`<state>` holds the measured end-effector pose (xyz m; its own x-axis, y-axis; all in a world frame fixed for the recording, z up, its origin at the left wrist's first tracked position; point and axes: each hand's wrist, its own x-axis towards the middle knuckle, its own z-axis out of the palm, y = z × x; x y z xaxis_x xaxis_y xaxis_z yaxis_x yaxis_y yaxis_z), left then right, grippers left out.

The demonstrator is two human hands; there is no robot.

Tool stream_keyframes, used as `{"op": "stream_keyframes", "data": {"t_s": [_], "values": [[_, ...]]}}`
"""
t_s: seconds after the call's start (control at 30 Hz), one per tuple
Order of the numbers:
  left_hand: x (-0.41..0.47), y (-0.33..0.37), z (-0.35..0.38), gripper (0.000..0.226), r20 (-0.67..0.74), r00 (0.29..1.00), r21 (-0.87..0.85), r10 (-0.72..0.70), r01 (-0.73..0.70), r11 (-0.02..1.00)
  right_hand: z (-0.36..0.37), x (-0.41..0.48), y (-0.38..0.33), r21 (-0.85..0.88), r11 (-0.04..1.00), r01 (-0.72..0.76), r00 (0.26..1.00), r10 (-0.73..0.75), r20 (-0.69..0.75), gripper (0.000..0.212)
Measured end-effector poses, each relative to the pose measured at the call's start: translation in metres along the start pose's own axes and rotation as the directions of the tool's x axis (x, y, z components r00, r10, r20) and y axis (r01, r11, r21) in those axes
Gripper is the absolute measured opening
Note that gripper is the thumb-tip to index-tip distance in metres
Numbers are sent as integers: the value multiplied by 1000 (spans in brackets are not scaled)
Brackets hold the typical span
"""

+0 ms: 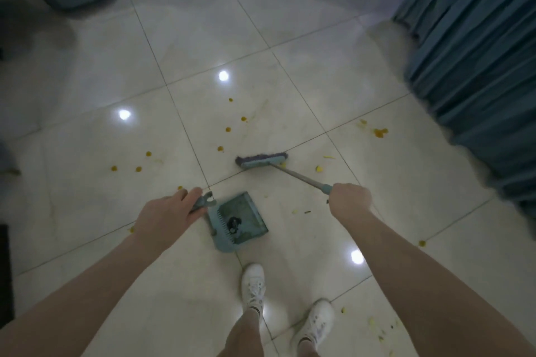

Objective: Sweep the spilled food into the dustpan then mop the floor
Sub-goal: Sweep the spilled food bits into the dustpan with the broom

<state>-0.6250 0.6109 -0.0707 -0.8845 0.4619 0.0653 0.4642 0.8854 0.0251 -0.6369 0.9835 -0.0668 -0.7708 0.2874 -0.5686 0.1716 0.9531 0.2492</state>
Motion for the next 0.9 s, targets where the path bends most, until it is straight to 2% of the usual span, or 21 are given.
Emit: {"op": "stream_keyframes", "data": {"t_s": [0.07,0.13,0.17,0.23,0.37,0.57,0.9], "values": [[-2,2,-2,58,2,999,5,-33,33,999,7,8,3,109,994,-11,989,-5,147,27],[-3,7,-4,62,-1,998,4,-56,56,998,18,15,6,295,953,-69,946,-31,323,24],[-3,10,-4,63,-3,998,7,-59,59,998,25,19,8,365,927,-87,930,-56,364,26],[-2,16,-5,64,4,998,12,-60,60,998,41,27,15,396,917,-33,942,-104,320,28],[3,28,-7,64,23,997,11,-75,75,997,62,19,49,256,963,82,982,-122,144,28],[17,53,-11,52,27,1000,25,-15,14,1000,73,-9,120,-8,991,136,980,-134,146,32],[30,98,-14,40,-31,997,-17,69,-70,997,114,-93,274,-286,953,102,986,-59,154,38]]}}
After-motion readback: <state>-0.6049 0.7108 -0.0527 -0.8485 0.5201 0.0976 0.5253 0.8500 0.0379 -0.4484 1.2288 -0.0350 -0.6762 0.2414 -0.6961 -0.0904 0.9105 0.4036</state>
